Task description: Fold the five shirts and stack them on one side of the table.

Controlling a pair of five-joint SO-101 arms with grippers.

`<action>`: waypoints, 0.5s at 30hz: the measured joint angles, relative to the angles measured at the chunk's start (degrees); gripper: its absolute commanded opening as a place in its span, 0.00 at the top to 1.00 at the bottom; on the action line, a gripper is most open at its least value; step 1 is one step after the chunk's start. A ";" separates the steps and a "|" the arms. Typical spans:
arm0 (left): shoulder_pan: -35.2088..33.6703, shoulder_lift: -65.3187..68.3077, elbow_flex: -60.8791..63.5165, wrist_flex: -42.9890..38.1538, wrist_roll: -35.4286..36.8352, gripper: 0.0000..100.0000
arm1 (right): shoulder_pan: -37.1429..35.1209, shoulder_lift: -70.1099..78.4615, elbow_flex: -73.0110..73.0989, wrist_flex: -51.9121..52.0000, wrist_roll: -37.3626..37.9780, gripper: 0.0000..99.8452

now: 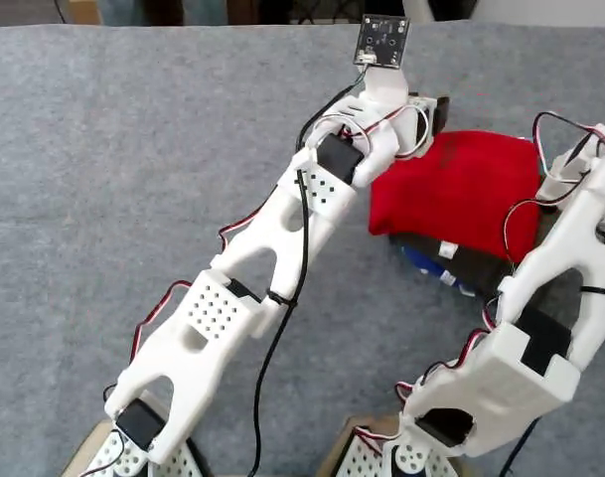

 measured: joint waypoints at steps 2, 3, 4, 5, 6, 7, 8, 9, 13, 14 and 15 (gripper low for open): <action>-1.14 0.00 0.00 0.88 0.00 0.84 | -0.35 0.00 -1.23 0.00 0.00 0.98; -1.93 0.00 0.00 1.14 0.00 0.84 | -0.97 0.00 -1.76 0.00 0.00 0.97; -2.90 0.00 0.00 1.67 0.00 0.84 | -1.93 0.00 -2.02 -0.35 -0.09 0.97; -4.04 0.00 -0.09 2.46 0.00 0.85 | -2.99 0.18 -2.11 -0.79 -0.09 0.98; -5.27 0.00 -0.44 3.78 0.00 0.86 | -4.22 0.79 -2.20 -1.67 -0.09 0.99; -6.59 0.00 -1.23 5.45 0.00 0.87 | -5.27 1.76 -2.20 -2.99 -0.53 0.98; -8.00 0.00 -2.20 7.56 0.00 0.88 | -6.07 2.99 -2.20 -4.04 -1.32 0.98; -9.49 0.00 -3.52 9.76 -0.18 0.88 | -6.59 4.48 -2.20 -4.92 -2.11 0.98; -14.86 0.00 -9.58 19.43 -5.45 0.88 | -6.77 11.96 -2.20 -7.12 -4.22 0.98; -15.91 0.00 -11.25 21.45 -6.86 0.88 | -6.77 14.15 -2.20 -7.74 -4.31 0.98; -16.79 0.00 -12.84 23.65 -8.00 0.88 | -6.68 16.53 -2.20 -8.70 -4.31 0.98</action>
